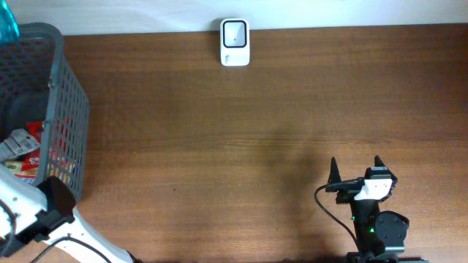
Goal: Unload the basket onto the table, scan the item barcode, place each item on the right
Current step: 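Grasp the blue Listerine bottle with the left gripper and lift it, then carry the bottle to the scanner and set it down beside it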
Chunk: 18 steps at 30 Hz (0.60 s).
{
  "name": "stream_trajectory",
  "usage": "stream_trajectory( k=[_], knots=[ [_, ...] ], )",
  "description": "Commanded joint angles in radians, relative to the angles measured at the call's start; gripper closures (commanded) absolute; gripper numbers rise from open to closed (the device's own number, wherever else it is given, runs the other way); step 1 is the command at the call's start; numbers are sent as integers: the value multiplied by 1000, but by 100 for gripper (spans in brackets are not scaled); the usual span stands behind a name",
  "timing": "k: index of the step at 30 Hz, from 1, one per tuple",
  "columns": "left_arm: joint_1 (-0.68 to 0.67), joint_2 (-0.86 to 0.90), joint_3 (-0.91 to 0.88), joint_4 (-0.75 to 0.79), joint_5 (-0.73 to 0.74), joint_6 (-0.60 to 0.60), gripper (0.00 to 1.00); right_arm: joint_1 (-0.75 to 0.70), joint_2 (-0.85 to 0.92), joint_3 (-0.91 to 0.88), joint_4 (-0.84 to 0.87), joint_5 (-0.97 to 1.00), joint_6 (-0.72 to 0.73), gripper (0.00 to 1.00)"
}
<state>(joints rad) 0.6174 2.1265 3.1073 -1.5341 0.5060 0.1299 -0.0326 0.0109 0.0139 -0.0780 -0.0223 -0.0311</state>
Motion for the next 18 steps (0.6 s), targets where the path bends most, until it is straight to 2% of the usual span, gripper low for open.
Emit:
stream_trajectory(
  k=[1,4,5,7,11,12,15,18],
  knots=[
    [-2,-103,30,68,286,-32,78,6,-7,-8,-1,9,-6,1],
    [-22,-151,30,116,523,-32,79,6,-7,-8,-2,9,-5,1],
    [-40,-158,30,117,554,-32,79,6,-7,-8,-1,9,-5,1],
    [-87,-160,29,106,571,-32,78,6,-7,-8,-2,9,-6,1],
    [-275,-158,-13,63,559,-32,80,6,-7,-8,-2,9,-6,2],
    [-326,-158,-32,58,533,-32,81,6,-7,-8,-2,9,-5,2],
    [-495,-158,-114,33,327,-32,83,6,-7,-8,-2,9,-6,1],
    [-668,-158,-243,34,39,-32,85,6,-7,-8,-2,9,-6,1]
  ],
)
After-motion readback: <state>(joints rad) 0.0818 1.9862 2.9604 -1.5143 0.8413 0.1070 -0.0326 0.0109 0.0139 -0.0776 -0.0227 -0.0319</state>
